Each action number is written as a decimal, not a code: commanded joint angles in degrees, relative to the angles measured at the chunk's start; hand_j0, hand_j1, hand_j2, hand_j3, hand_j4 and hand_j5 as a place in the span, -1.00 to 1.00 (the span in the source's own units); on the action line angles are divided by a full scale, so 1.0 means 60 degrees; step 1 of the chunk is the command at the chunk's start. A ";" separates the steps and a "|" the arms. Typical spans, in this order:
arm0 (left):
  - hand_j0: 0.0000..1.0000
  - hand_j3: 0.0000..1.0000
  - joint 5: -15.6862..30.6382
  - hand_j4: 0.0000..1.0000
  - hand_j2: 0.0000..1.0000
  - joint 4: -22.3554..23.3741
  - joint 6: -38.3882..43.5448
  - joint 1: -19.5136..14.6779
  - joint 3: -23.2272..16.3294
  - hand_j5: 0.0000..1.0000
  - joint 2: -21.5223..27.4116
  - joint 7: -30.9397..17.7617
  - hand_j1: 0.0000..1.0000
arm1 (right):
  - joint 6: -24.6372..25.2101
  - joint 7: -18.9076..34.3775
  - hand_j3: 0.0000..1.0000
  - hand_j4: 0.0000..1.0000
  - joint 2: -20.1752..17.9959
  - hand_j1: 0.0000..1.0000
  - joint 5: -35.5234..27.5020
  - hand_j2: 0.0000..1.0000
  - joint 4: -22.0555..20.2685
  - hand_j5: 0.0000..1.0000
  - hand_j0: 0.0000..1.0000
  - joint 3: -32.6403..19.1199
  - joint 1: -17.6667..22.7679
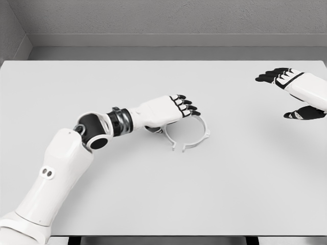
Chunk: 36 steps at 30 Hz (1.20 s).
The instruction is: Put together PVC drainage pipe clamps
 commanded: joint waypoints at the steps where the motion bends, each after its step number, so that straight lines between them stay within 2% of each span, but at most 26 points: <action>1: 1.00 1.00 0.0056 1.00 1.00 -0.0006 0.0022 0.0000 0.0004 1.00 -0.0060 0.0005 1.00 | -0.0001 -0.0005 1.00 1.00 -0.0013 1.00 -0.0042 1.00 -0.0011 1.00 1.00 -0.0010 0.0000; 8: 1.00 1.00 0.0100 1.00 1.00 -0.0226 0.0022 0.0044 0.0252 1.00 0.0320 0.0005 1.00 | -0.0001 -0.0005 1.00 1.00 -0.0013 1.00 -0.0042 1.00 -0.0040 1.00 1.00 -0.0010 0.0000; 12: 1.00 1.00 0.0085 1.00 1.00 0.0140 0.0022 -0.0029 0.1102 1.00 0.0716 0.0005 1.00 | 0.0013 -0.0020 1.00 1.00 0.0016 1.00 -0.0042 1.00 -0.0128 1.00 1.00 -0.0010 0.0000; 15: 1.00 1.00 0.0085 1.00 1.00 0.0770 0.0022 -0.0293 0.1102 1.00 0.0614 0.0005 1.00 | 0.0013 -0.0020 1.00 1.00 0.0031 1.00 -0.0057 1.00 -0.0128 1.00 1.00 0.0004 0.0015; 19: 1.00 1.00 0.0041 1.00 1.00 0.1092 0.0022 -0.0439 0.1000 1.00 0.0248 0.0005 1.00 | 0.0013 -0.0063 1.00 1.00 0.0045 1.00 -0.0057 1.00 -0.0129 1.00 1.00 0.0048 0.0059; 21: 1.00 1.00 0.0027 1.00 1.00 0.1487 0.0022 -0.0659 0.1000 1.00 0.0043 0.0005 1.00 | 0.0013 -0.0210 1.00 1.00 0.0031 1.00 -0.0042 1.00 -0.0143 1.00 1.00 0.0048 0.0088; 28: 1.00 1.00 0.0012 1.00 1.00 0.1634 0.0022 -0.0747 0.0897 1.00 -0.0543 0.0020 1.00 | 0.0013 -0.0196 1.00 1.00 0.0031 1.00 -0.0042 1.00 -0.0143 1.00 1.00 0.0048 0.0088; 36: 1.00 1.00 -0.0003 1.00 1.00 0.1605 0.0022 -0.0732 0.0736 1.00 -0.0631 0.0020 1.00 | 0.0013 -0.0210 1.00 1.00 0.0045 1.00 -0.0042 1.00 -0.0143 1.00 1.00 0.0048 0.0088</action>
